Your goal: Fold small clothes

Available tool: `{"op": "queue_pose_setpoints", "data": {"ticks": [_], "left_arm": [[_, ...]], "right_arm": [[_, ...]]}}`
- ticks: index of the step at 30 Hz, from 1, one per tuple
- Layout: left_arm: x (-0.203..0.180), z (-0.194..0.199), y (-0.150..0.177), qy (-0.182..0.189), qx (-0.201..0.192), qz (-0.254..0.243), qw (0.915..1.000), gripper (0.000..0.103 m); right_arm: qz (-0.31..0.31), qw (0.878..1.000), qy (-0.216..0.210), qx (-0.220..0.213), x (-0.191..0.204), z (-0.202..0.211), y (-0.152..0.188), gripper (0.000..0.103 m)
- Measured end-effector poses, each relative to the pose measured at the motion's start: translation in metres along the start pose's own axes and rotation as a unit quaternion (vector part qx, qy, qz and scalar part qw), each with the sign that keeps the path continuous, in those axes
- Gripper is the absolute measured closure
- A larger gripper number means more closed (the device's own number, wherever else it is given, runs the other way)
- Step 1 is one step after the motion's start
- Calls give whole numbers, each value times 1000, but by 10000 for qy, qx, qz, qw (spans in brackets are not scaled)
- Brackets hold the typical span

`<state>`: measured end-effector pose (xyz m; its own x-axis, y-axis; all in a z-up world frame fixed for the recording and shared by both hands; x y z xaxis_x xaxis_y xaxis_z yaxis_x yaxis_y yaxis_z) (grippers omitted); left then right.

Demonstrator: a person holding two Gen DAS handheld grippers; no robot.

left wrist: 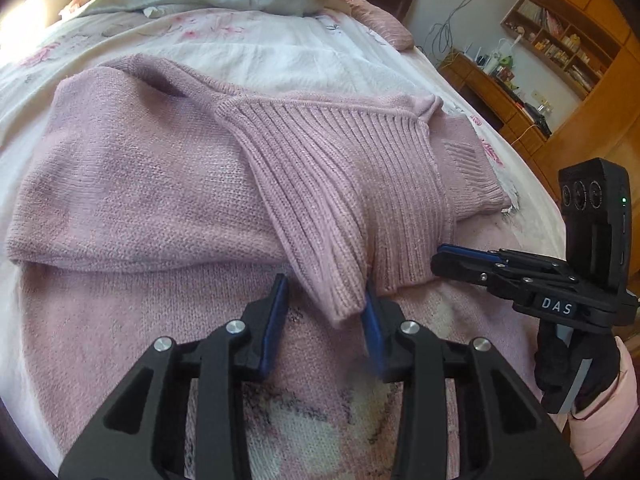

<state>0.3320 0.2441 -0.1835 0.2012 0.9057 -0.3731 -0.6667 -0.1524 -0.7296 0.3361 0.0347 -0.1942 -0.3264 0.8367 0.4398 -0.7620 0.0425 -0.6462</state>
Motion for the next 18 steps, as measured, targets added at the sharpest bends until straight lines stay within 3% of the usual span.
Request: {"op": "queue_pose_setpoints", "data": {"ticks": [5,7,14,18], "left_arm": [[1,72,22,-242,-302,117,9992,51],[7,102,43,-543,-261,206,9980,45],[42,200,121,-1478,-221,531,9873,39],[51,242,148,-1711,-262,408,9841,34]], "right_arm": [[226,9990,-36,-383,19,76,23,68],[139,9990,-41,-422,20,107,46,63],[359,9947,822,-506,10,208,125,52],[207,9936,1013,-461,0,245,157,50]]}}
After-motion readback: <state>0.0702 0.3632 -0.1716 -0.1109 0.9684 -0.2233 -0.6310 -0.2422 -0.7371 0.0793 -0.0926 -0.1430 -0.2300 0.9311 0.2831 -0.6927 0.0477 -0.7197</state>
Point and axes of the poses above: each gripper's, at about its wrist camera, not at the fingertips, and z roughly against the way its jaws point, x to its left, y to its underside, the point moved 5 cm from there along -z, roughly the way its jaws point, and after that the axes turned 14 degrees about -x, right-handed, at the moved point
